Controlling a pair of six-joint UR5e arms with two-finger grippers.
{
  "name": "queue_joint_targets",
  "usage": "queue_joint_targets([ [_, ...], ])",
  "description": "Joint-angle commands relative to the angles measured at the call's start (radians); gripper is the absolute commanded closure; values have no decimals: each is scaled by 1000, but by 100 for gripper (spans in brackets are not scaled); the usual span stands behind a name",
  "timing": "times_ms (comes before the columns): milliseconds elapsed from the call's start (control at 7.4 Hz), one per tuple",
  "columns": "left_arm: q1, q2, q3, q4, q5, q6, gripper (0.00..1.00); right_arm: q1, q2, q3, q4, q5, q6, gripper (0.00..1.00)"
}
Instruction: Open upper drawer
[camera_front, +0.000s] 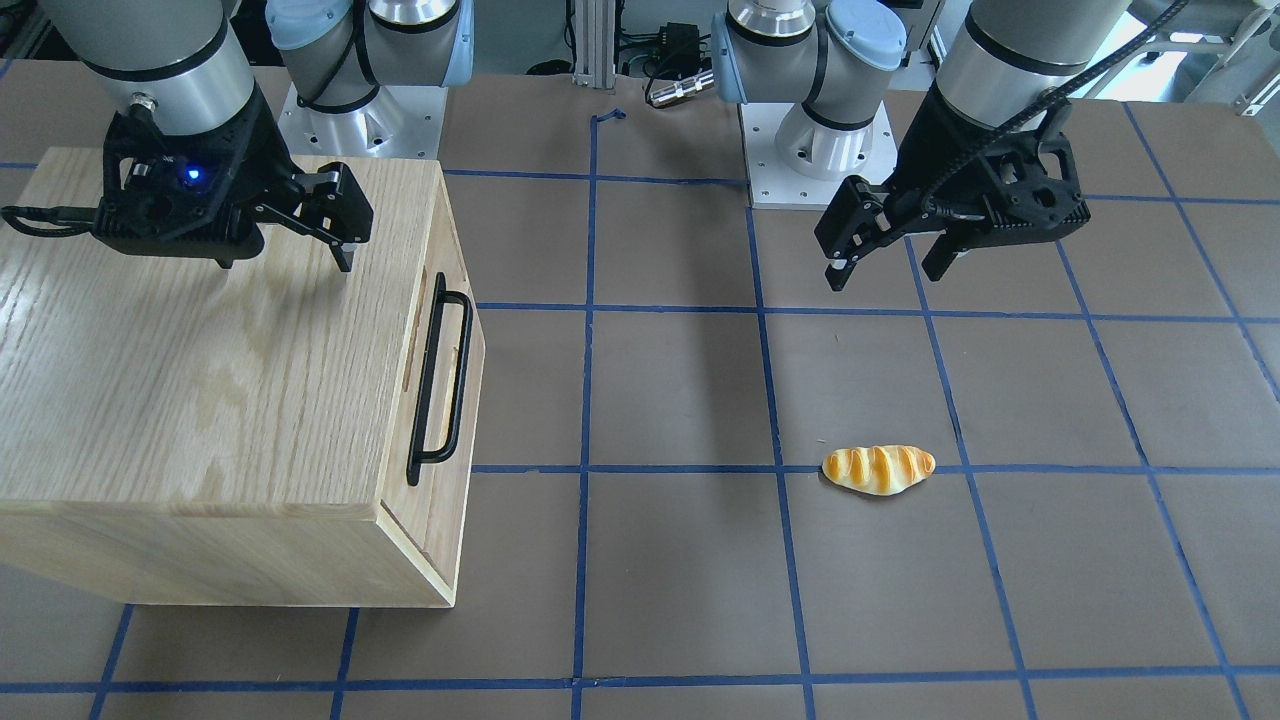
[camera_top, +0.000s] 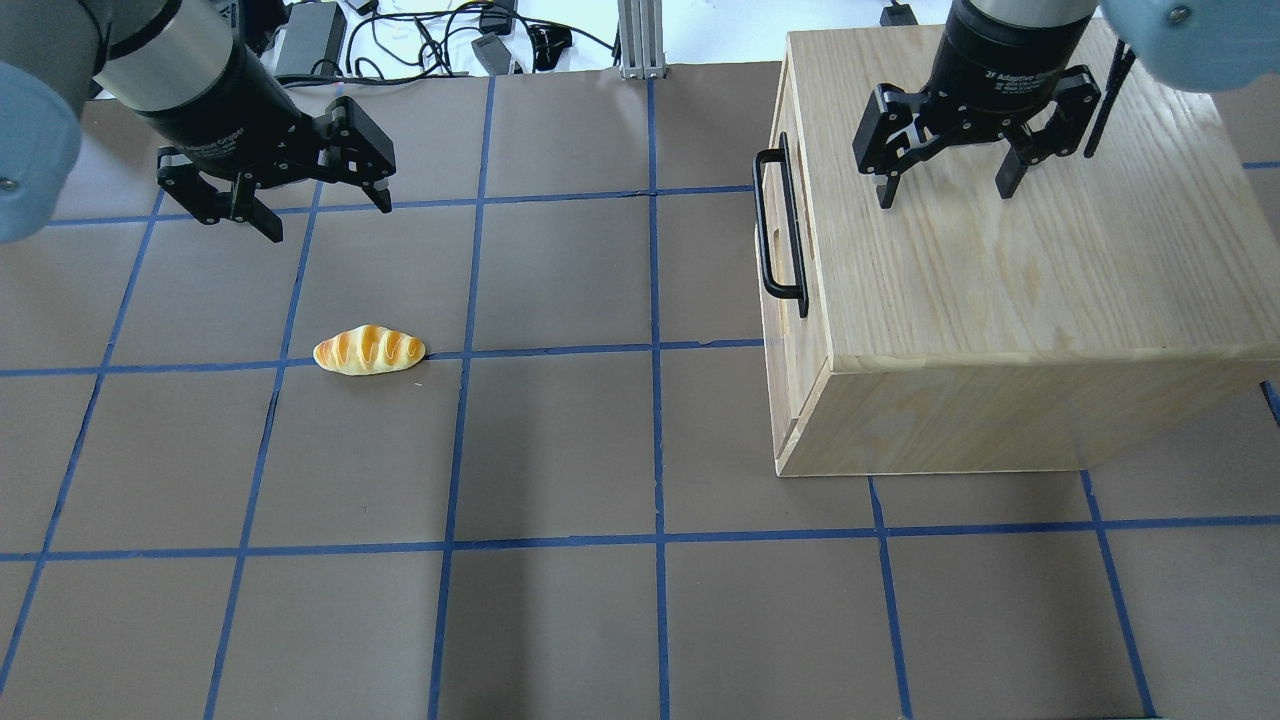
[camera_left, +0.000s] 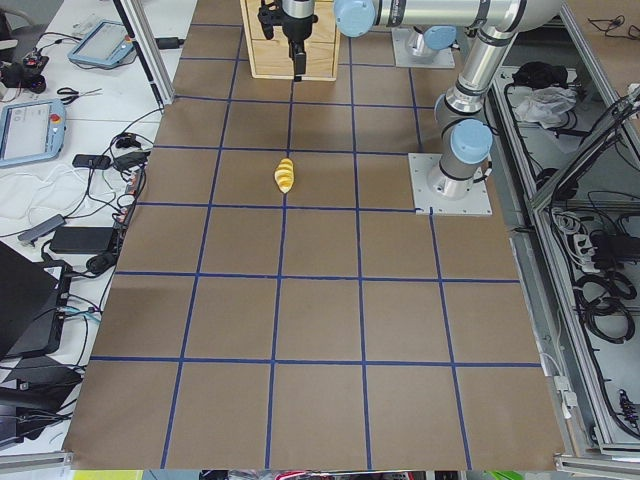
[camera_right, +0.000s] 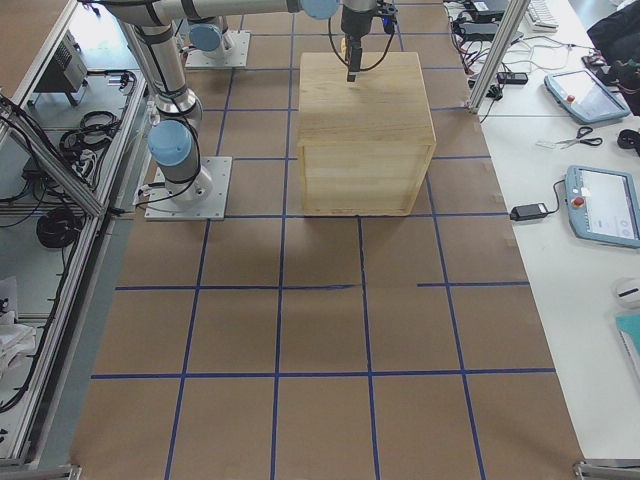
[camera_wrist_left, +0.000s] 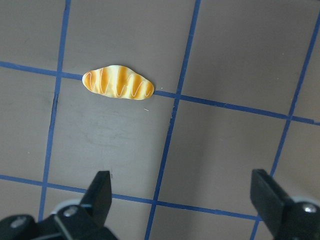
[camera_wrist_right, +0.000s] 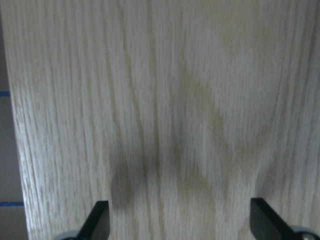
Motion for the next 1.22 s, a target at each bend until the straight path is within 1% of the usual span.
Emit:
queue_joint_targets([
  [0,18,-3,-4,-12,-6,1,0,0,0,0,0,0,0,0],
  [135,23,1,13,-43,1,4,0,0,0,0,0,0,-1,0],
  [405,29,-7,21,-55,3,7,0,0,0,0,0,0,0,0],
  [676,-34,-33,21,-28,-3,-16,0,0,0,1,0,0,0,0],
  [811,-98,-51,21,80,-11,-81,0,-1,0,0,0,0,0,0],
  [946,-162,-74,22,142,-11,-100,0,-1,0,0,0,0,0,0],
  [1081,-210,-100,24,188,-47,-173,0,-1,0,0,0,0,-1,0],
])
